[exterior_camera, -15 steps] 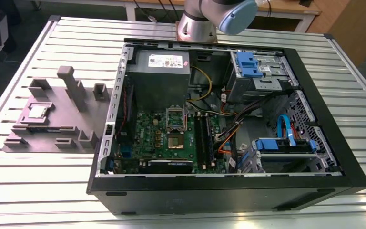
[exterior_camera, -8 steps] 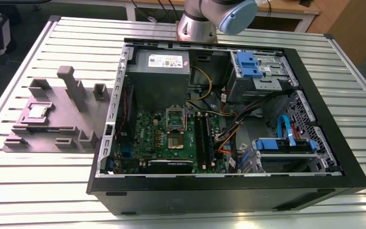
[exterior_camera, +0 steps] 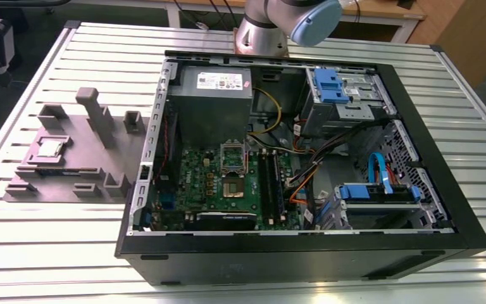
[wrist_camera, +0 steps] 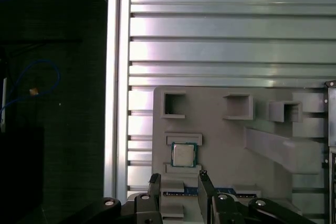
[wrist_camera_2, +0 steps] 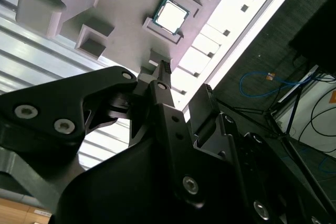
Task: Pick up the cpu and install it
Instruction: 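Pick up the cpu and move it towards the insertion slot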
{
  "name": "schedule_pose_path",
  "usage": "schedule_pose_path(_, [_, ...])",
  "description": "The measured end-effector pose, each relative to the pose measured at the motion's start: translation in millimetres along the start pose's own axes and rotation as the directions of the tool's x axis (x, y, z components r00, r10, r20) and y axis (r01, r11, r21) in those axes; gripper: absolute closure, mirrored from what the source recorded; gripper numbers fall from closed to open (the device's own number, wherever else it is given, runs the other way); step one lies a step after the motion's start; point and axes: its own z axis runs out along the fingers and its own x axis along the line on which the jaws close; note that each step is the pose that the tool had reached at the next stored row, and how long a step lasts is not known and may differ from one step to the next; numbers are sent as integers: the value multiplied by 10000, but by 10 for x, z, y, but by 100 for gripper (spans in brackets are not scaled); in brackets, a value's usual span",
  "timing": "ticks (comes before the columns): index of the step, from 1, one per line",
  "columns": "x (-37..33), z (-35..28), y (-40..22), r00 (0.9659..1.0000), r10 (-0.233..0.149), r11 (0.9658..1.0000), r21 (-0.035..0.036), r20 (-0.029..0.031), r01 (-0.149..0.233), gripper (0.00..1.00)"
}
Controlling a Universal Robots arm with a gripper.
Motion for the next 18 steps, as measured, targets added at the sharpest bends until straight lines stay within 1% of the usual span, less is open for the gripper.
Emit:
schedule_pose_path(4, [2,15,-2,10000,-27,10000,0,0,27,58])
schedule_pose_path(10, [6,50,-8,9994,-344,9994,3,-16,344,58])
schedule_pose_path(18, [6,63,-9,9994,-352,9994,4,-17,352,58])
